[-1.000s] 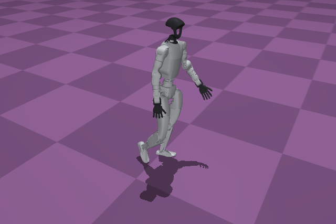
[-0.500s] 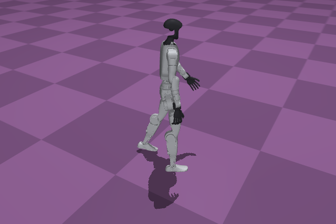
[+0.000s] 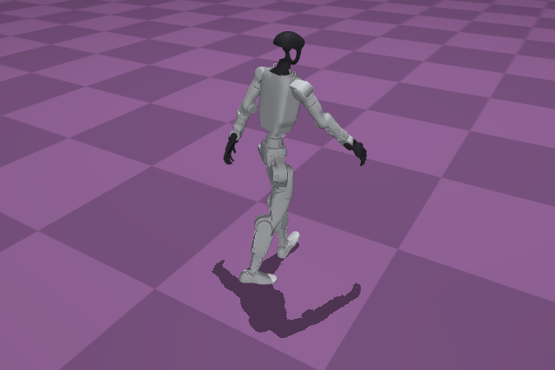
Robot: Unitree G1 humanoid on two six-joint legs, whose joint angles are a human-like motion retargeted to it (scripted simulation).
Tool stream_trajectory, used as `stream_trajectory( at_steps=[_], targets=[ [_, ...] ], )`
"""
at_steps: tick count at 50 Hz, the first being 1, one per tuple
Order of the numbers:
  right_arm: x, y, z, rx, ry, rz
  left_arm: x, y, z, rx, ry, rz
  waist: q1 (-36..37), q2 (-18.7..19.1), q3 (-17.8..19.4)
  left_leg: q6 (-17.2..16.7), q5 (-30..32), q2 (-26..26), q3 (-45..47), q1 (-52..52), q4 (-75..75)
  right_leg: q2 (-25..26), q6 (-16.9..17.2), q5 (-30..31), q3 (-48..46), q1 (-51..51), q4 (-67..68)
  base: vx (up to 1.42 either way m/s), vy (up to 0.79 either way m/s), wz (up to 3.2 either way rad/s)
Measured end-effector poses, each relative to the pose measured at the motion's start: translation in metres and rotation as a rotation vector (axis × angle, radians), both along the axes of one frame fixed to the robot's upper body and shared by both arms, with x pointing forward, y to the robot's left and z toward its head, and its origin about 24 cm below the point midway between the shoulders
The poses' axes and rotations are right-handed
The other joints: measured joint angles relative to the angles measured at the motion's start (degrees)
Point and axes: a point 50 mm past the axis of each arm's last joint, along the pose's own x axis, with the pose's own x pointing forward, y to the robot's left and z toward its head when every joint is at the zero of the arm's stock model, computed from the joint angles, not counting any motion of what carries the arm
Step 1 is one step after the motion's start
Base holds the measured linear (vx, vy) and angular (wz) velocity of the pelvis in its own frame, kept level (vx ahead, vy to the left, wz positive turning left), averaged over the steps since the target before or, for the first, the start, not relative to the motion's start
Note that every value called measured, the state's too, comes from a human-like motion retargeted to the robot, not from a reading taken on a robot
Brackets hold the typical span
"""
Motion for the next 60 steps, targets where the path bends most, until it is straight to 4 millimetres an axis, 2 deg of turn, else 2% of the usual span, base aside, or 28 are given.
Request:
stream_trajectory(
  at_steps=[2,5,7,10,12,15,18,22,25,28,31,34,36,38,40,43,45,47,51,53,55,58,60],
  targets=[
    [-0.004,0.003,-0.005,0.004,0.020,0.033,0.006,-0.007,-0.003,-0.018,-0.020,0.022,-0.7,0.9,-0.5,-1.6,0.9,0.1,2.9,0.8,-3.2,1.4,-0.7,-0.3,-1.5,1.6,0.2,0.44,0.08,0.67],
    [-0.022,0.006,-0.024,0.002,0.107,0.072,0.029,-0.015,-0.008,-0.049,-0.089,0.050,-2.4,1.2,-1.3,-1.8,2.1,0.2,3.4,2.4,-3.8,2.4,-2.2,0.5,-3.7,3.5,1.6,0.47,0.10,0.80],
    [-0.043,0.007,-0.043,0.007,0.198,0.078,0.050,-0.019,-0.010,-0.079,-0.156,0.040,-3.8,1.6,-1.5,-1.9,1.8,0.5,1.4,4.8,-3.8,2.9,-3.4,2.5,-5.1,4.8,4.4,0.53,0.12,0.93],
    [-0.090,0.005,-0.076,0.027,0.358,0.064,0.088,-0.023,-0.011,-0.135,-0.262,-0.033,-6.1,3.3,-1.1,-2.7,-0.7,2.1,-2.7,9.3,-2.4,3.1,-5.1,8.0,-7.8,5.6,13.4,0.57,0.14,1.06],
    [-0.124,0.008,-0.096,0.092,0.445,0.060,0.121,-0.023,-0.008,-0.144,-0.343,-0.153,-7.3,4.1,-1.5,-2.2,-2.5,3.5,-5.8,11.0,-0.9,2.1,-5.5,12.1,-8.4,1.7,25.6,0.54,0.14,1.13],
    [-0.175,0.015,-0.118,0.188,0.590,0.051,0.181,-0.023,0.003,-0.114,-0.460,-0.306,-10.0,4.0,-2.5,0.5,-4.0,3.8,-11.2,11.4,0.8,0.5,-4.5,16.6,-5.2,-8.0,43.5,0.48,0.12,1.32],
    [-0.222,0.019,-0.132,0.234,0.734,0.026,0.243,-0.027,0.024,-0.074,-0.575,-0.411,-13.7,3.9,-2.6,1.5,-5.0,3.4,-16.5,12.0,2.2,0.6,-4.1,13.0,-1.2,-16.6,53.6,0.45,0.08,1.50],
    [-0.268,0.024,-0.139,0.296,0.865,0.009,0.319,-0.040,0.065,-0.058,-0.796,-0.484,-18.8,4.7,-1.3,1.6,-6.3,3.4,-23.0,14.1,3.9,-1.2,-6.7,7.3,-0.8,-23.1,55.0,0.42,0.04,1.48],
    [-0.288,0.026,-0.140,0.334,0.910,-0.002,0.365,-0.054,0.103,-0.083,-0.998,-0.492,-23.0,5.4,-0.1,1.2,-7.1,3.6,-27.6,15.5,4.6,-0.6,-6.9,3.7,-0.2,-26.0,48.1,0.41,-0.02,1.44],
    [-0.294,0.025,-0.139,0.345,0.910,-0.011,0.396,-0.065,0.139,-0.125,-1.191,-0.484,-26.8,5.3,1.0,1.1,-7.9,3.1,-31.3,17.1,5.0,0.0,-5.4,4.0,0.1,-26.5,34.2,0.42,-0.07,1.24],
    [-0.290,0.020,-0.138,0.301,0.902,-0.019,0.413,-0.073,0.167,-0.160,-1.331,-0.466,-29.8,3.5,2.2,1.1,-8.6,0.7,-34.2,19.3,5.2,-0.3,-2.4,8.6,1.5,-24.6,15.3,0.45,-0.12,0.98],
    [-0.277,0.014,-0.137,0.210,0.918,-0.011,0.420,-0.075,0.181,-0.158,-1.385,-0.445,-31.2,1.2,3.8,0.6,-9.5,-1.9,-35.8,22.5,5.1,-1.1,3.3,12.1,0.8,-22.7,0.0,0.51,-0.15,0.52],
    [-0.267,0.014,-0.136,0.181,0.901,0.006,0.416,-0.072,0.179,-0.151,-1.380,-0.465,-31.0,0.1,4.5,0.0,-9.9,-2.5,-36.2,24.8,5.1,-0.6,6.8,12.4,-1.6,-22.1,-4.3,0.54,-0.18,0.09],
    [-0.256,0.014,-0.136,0.163,0.881,0.016,0.407,-0.069,0.166,-0.145,-1.326,-0.491,-30.0,-0.4,4.3,-0.2,-9.6,-2.6,-36.1,26.3,5.3,0.6,7.8,13.2,-2.8,-22.0,-5.1,0.55,-0.21,-0.15],
    [-0.246,0.013,-0.134,0.151,0.855,0.011,0.392,-0.065,0.144,-0.140,-1.230,-0.518,-29.0,-0.7,3.6,0.3,-8.6,-3.3,-36.7,27.3,5.9,0.9,7.8,14.7,-1.9,-21.0,-5.1,0.60,-0.14,-0.06],
    [-0.230,0.011,-0.132,0.140,0.804,-0.017,0.355,-0.055,0.100,-0.127,-1.025,-0.555,-26.8,-1.5,2.3,0.4,-5.2,-4.2,-37.1,28.1,8.8,0.3,7.3,14.2,-1.3,-18.2,-5.1,0.64,-0.16,-0.08],
    [-0.218,0.010,-0.129,0.136,0.771,-0.041,0.321,-0.047,0.070,-0.123,-0.867,-0.553,-24.9,-2.5,1.8,0.7,-1.6,-5.0,-37.1,27.6,13.2,-0.7,7.3,12.1,-0.7,-15.6,-5.1,0.67,-0.20,-0.16],
    [-0.205,0.009,-0.126,0.135,0.740,-0.060,0.278,-0.039,0.041,-0.124,-0.701,-0.512,-23.0,-3.8,1.3,1.7,2.8,-6.3,-36.3,24.1,22.2,-2.3,6.9,9.8,0.5,-13.1,-5.0,0.66,-0.20,-0.16],
    [-0.165,0.006,-0.114,0.113,0.634,-0.071,0.183,-0.024,0.003,-0.122,-0.410,-0.351,-20.0,-5.0,-1.3,5.0,8.8,-6.0,-32.9,7.6,48.5,-4.1,3.5,6.5,1.9,-12.2,-3.3,0.58,-0.17,-0.05],
    [-0.138,0.005,-0.103,0.085,0.558,-0.058,0.139,-0.018,-0.005,-0.111,-0.298,-0.259,-18.1,-4.9,-1.8,7.5,8.4,-4.2,-30.5,0.2,57.9,-3.9,1.7,5.2,2.6,-11.9,-2.6,0.54,-0.14,-0.31],
    [-0.109,0.006,-0.090,0.061,0.478,-0.033,0.099,-0.013,-0.009,-0.099,-0.205,-0.187,-15.7,-5.5,-1.5,10.6,5.4,-2.6,-27.6,-5.1,62.7,-4.0,0.6,3.9,3.6,-11.1,-1.8,0.53,-0.11,-0.52],
    [-0.066,0.012,-0.065,0.042,0.350,0.020,0.052,-0.009,-0.008,-0.095,-0.102,-0.126,-12.1,-6.8,-0.9,13.7,-0.6,-1.6,-23.9,-10.5,61.5,-4.6,0.3,2.3,5.5,-10.5,-0.7,0.51,-0.07,-0.62],
    [-0.039,0.018,-0.047,0.038,0.263,0.057,0.028,-0.007,-0.006,-0.094,-0.049,-0.097,-10.0,-7.6,-0.6,14.1,-2.6,-2.0,-22.3,-12.6,55.9,-5.1,0.4,1.5,6.9,-10.0,0.0,0.51,-0.03,-0.64]
  ],
)
